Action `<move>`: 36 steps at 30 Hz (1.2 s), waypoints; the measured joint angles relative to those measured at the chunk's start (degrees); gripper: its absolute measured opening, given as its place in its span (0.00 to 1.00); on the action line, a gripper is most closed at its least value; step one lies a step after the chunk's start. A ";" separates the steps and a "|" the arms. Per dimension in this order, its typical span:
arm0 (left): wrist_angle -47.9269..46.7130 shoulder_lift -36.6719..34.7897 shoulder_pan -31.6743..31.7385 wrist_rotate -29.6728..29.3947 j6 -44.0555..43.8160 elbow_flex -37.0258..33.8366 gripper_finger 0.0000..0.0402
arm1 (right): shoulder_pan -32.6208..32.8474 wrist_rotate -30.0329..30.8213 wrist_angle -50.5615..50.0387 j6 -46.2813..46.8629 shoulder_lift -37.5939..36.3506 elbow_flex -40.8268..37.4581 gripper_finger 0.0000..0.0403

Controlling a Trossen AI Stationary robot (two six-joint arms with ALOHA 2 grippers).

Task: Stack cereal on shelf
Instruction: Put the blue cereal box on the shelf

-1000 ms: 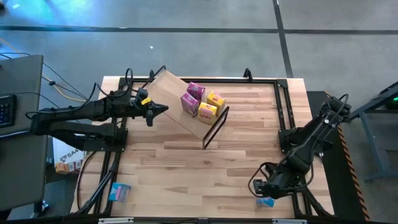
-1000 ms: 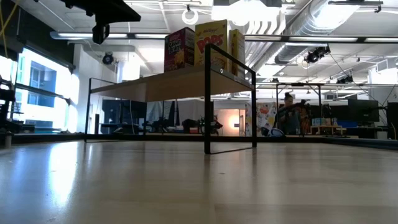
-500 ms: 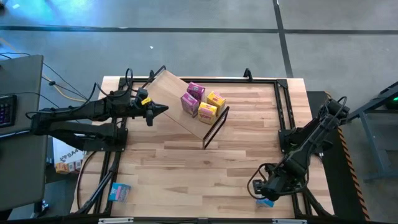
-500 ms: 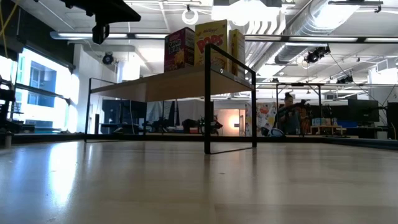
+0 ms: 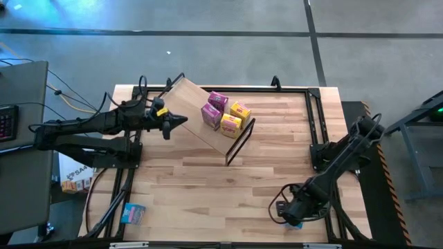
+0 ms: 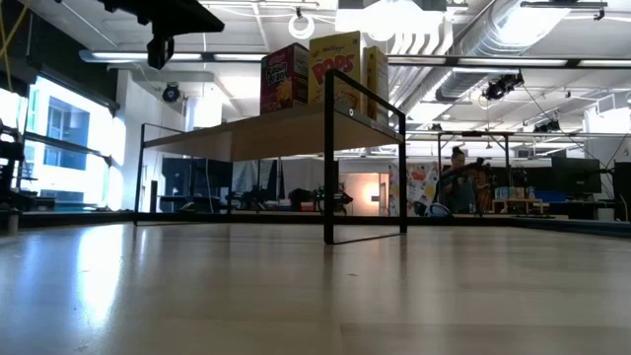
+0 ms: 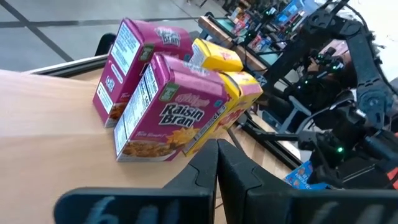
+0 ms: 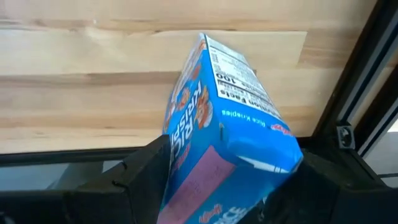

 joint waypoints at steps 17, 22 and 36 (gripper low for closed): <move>2.27 0.00 0.00 -0.10 0.02 0.00 0.00 | -2.66 5.96 0.94 -11.91 -2.42 0.00 0.21; 2.35 0.00 0.00 -0.13 0.09 0.00 0.00 | -10.32 6.46 5.22 -29.60 -4.53 0.00 0.22; 2.37 0.00 0.00 -0.17 3.43 0.00 0.00 | -32.39 9.41 11.20 -80.27 -1.85 14.38 0.23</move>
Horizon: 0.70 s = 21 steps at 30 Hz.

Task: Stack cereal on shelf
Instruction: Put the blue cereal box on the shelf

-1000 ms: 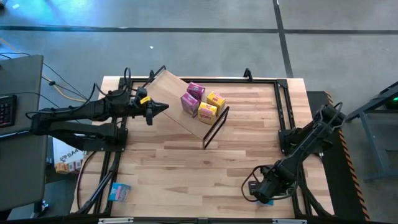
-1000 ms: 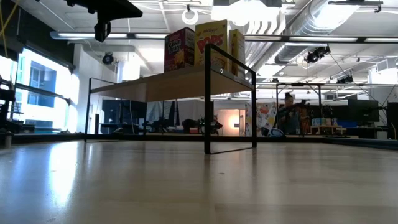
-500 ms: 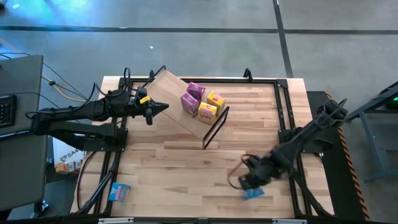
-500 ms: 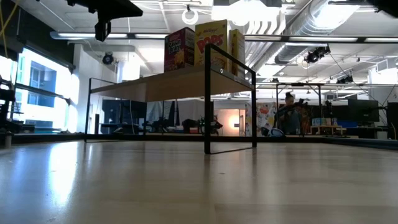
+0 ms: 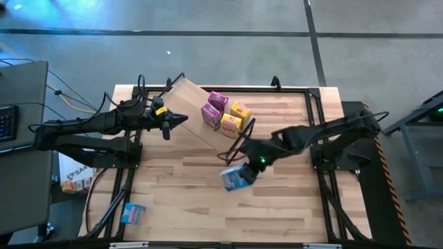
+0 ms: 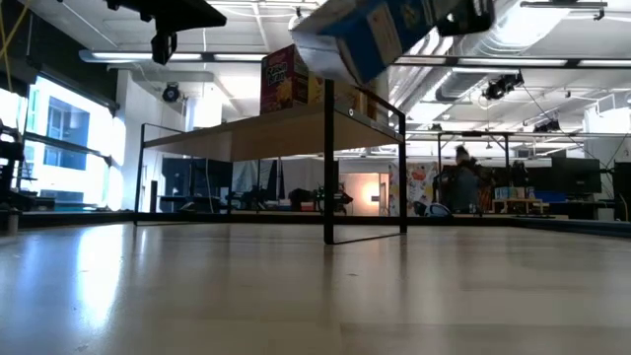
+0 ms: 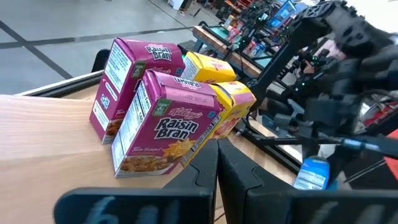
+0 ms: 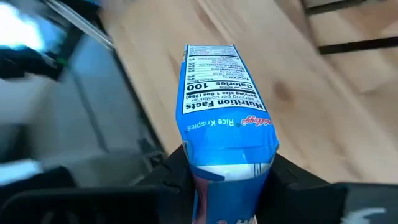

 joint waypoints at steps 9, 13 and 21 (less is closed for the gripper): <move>0.24 -0.27 0.00 -0.31 1.18 -0.01 0.00 | 0.13 2.53 -24.62 -11.21 21.62 29.69 0.23; 0.22 -0.28 0.00 -0.33 1.27 0.00 0.00 | 0.11 4.41 -26.99 -14.25 30.98 41.42 0.23; 0.35 -0.85 0.02 1.05 1.27 -0.02 0.00 | -0.30 5.13 -29.90 -14.49 44.62 56.25 0.23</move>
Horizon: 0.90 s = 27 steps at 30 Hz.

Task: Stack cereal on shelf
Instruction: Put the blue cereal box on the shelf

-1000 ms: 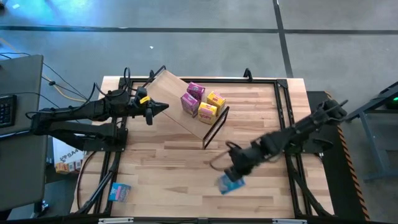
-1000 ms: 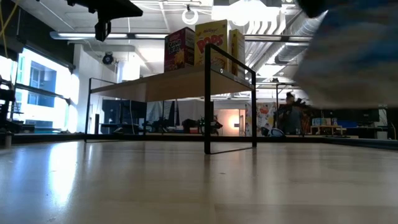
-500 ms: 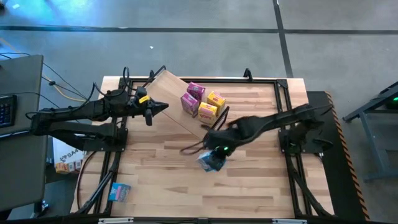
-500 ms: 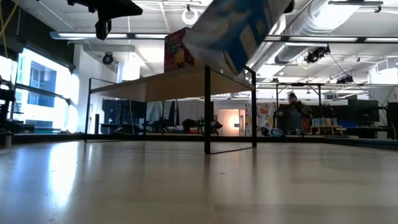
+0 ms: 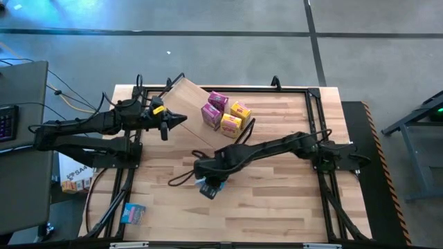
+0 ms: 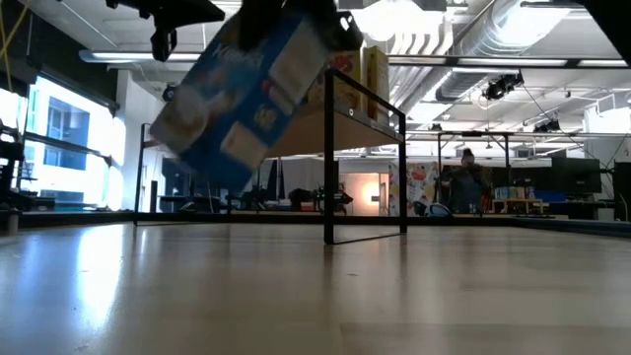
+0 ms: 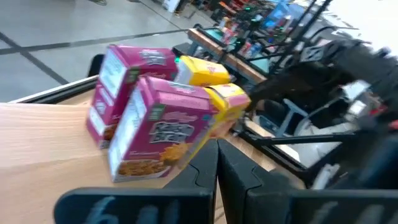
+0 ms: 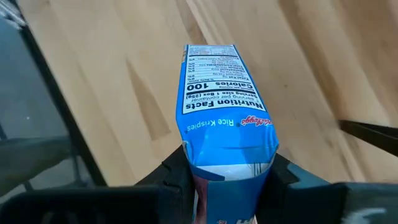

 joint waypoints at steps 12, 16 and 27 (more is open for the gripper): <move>13.26 -5.64 -0.02 7.98 -2.62 0.00 0.00 | 0.08 0.65 1.23 2.10 0.36 -6.50 0.23; 15.72 -6.54 -0.02 8.00 -3.26 0.00 0.00 | 0.18 1.25 1.30 2.16 0.36 -6.68 0.23; 16.26 -6.52 -0.02 8.00 -4.15 0.00 0.00 | 0.07 1.50 1.79 3.10 0.34 -6.68 0.35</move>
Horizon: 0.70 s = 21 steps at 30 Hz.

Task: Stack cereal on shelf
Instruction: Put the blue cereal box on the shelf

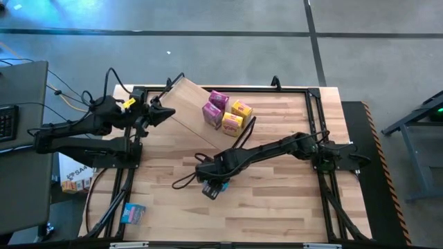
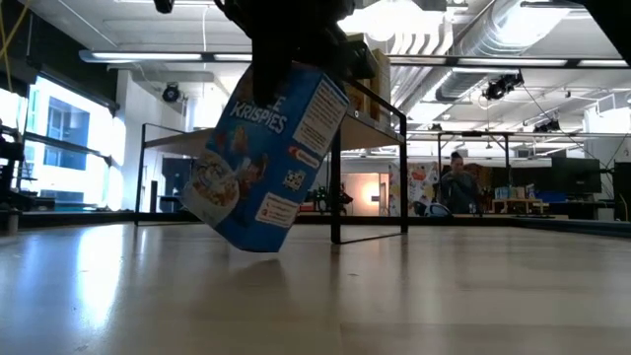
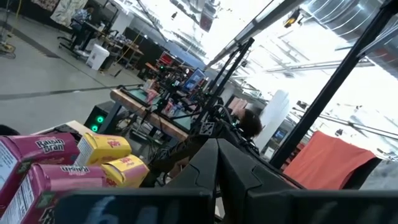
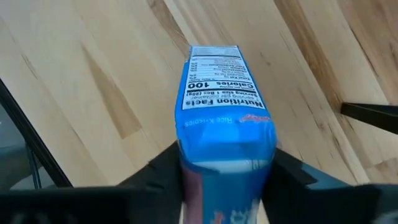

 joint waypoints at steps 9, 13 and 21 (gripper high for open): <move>-0.02 -0.04 0.00 -0.02 0.02 0.00 0.00 | -0.04 1.49 2.32 -0.05 0.00 0.00 0.56; -0.04 -0.04 0.00 -0.03 0.37 0.00 0.00 | -0.19 1.07 4.31 -0.34 -0.03 0.00 0.58; -0.15 -0.02 0.00 -0.11 2.82 0.00 0.00 | -0.21 2.79 1.16 -4.80 -3.83 0.11 0.58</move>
